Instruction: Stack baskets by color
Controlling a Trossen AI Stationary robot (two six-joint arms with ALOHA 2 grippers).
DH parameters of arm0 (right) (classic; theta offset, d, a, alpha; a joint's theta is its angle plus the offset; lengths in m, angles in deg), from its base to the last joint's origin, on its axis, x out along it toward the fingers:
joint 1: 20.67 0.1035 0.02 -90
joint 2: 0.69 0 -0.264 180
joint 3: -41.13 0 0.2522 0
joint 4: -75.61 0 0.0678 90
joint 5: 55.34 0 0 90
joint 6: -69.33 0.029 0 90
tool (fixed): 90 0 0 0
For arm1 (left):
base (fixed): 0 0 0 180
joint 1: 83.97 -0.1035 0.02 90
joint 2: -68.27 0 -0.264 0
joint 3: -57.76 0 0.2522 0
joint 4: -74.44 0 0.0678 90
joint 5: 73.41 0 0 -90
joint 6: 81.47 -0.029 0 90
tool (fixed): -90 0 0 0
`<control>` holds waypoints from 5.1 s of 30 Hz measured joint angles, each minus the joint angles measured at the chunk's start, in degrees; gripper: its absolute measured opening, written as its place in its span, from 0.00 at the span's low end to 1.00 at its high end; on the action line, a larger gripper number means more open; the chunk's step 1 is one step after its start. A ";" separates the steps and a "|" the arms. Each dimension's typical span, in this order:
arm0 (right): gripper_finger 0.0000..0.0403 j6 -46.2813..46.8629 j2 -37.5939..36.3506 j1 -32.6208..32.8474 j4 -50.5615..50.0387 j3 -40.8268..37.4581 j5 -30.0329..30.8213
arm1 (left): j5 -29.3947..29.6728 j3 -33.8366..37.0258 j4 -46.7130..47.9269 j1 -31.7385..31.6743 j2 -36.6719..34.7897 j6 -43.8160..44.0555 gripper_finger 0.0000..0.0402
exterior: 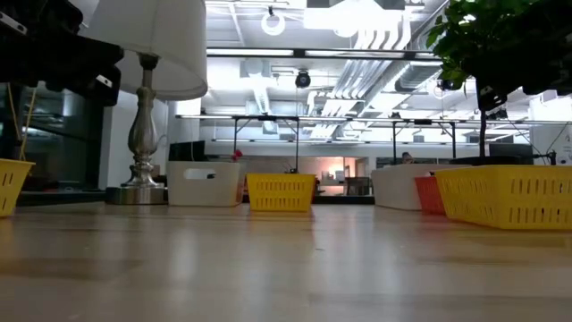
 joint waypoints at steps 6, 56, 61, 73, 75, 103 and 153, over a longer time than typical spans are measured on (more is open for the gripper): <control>0.00 0.01 0.00 -0.01 0.00 0.00 0.00 | -0.01 -0.02 0.00 -0.01 0.00 0.00 0.00; 0.00 11.59 -0.02 0.00 33.22 0.01 6.47 | -0.01 0.00 0.00 0.01 0.00 0.00 0.00; 0.00 18.14 4.23 -0.02 30.16 5.28 11.55 | 0.00 -0.01 -0.02 0.01 0.00 0.00 0.00; 0.10 33.86 42.61 -0.92 -13.19 39.22 8.78 | -0.01 0.00 0.00 0.01 0.01 0.00 0.00; 0.19 38.55 47.52 -1.76 -23.37 45.23 9.24 | -0.01 0.00 0.00 -0.01 0.02 0.00 0.00; 0.73 83.17 85.52 -7.54 -64.27 60.52 6.95 | -0.01 0.00 0.00 -0.01 0.02 0.00 0.00; 0.00 49.19 71.61 -16.02 -62.96 60.63 -7.52 | 0.01 -0.02 -0.02 -0.01 0.00 0.00 0.00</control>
